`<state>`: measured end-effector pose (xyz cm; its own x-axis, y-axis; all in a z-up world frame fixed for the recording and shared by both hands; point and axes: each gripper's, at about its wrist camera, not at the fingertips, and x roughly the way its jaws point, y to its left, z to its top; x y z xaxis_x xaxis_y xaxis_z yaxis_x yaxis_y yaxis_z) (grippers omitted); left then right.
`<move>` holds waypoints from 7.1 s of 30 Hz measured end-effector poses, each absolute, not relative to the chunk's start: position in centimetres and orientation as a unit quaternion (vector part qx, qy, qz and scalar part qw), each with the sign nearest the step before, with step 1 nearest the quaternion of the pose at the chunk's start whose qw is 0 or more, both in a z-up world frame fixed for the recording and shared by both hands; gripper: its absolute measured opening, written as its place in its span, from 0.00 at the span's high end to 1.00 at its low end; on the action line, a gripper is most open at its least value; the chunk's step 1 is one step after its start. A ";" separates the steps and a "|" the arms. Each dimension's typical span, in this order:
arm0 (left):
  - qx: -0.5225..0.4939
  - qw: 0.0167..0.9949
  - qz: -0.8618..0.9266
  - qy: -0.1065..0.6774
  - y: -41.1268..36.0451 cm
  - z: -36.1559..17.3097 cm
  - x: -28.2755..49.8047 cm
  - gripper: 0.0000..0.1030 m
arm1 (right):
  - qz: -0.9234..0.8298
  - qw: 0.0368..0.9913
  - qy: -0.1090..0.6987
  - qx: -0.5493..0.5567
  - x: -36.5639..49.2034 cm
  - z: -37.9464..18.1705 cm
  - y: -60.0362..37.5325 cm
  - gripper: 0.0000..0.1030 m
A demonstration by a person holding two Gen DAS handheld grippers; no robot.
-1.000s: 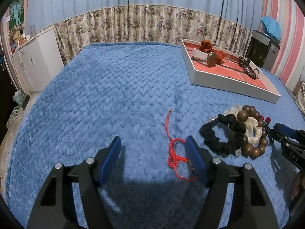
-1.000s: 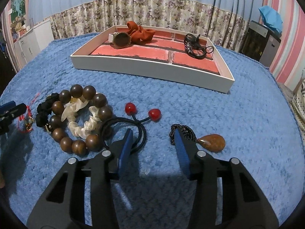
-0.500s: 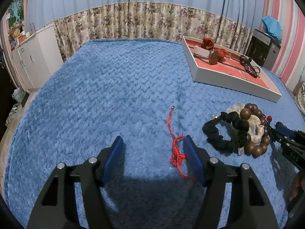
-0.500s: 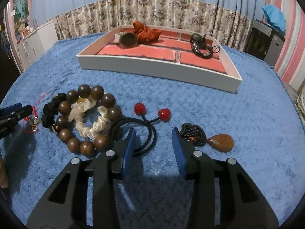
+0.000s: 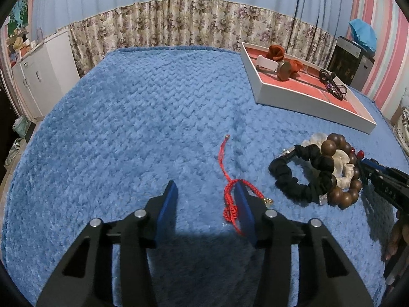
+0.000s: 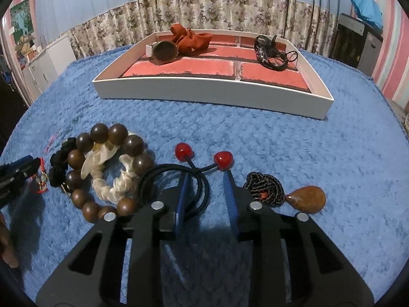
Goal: Organize jewelry
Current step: 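Close the left gripper on the red string bracelet while the right grasps the red-ball hair tie, then carry the red string bracelet and hair tie with both grippers over the tray, then open both grippers to drop the string bracelet and hair tie into the tray, then move the left gripper to the wooden bead bracelet while the right approaches the teardrop pendant, then close the left gripper on the wooden bead bracelet while the right grasps the pendant's beaded cord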
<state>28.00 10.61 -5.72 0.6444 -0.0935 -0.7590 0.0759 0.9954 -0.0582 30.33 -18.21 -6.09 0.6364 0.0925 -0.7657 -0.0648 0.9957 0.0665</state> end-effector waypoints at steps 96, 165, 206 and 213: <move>0.079 0.885 -0.126 0.440 -7.5 -4.8 51.2 0.95 | -0.005 0.900 0.436 0.002 48.2 -5.0 -29.4 0.94; 0.026 0.935 -0.080 0.345 1.4 0.0 28.3 0.11 | -0.013 0.939 0.344 -0.020 26.3 -2.7 -28.7 0.06; 0.024 0.916 -0.104 0.388 1.9 -4.1 28.8 0.39 | 0.018 0.919 0.386 -0.072 27.8 -5.4 -24.7 0.19; 0.017 0.919 -0.103 0.379 1.9 -3.5 28.9 0.39 | 0.019 0.922 0.380 -0.063 27.8 -5.3 -24.8 0.19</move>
<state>28.89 1.91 -3.54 0.6911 -0.1774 -0.7007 0.2026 0.9781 -0.0478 27.84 -24.76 -5.33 0.7099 -0.0128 -0.7042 -0.0838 0.9912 -0.1025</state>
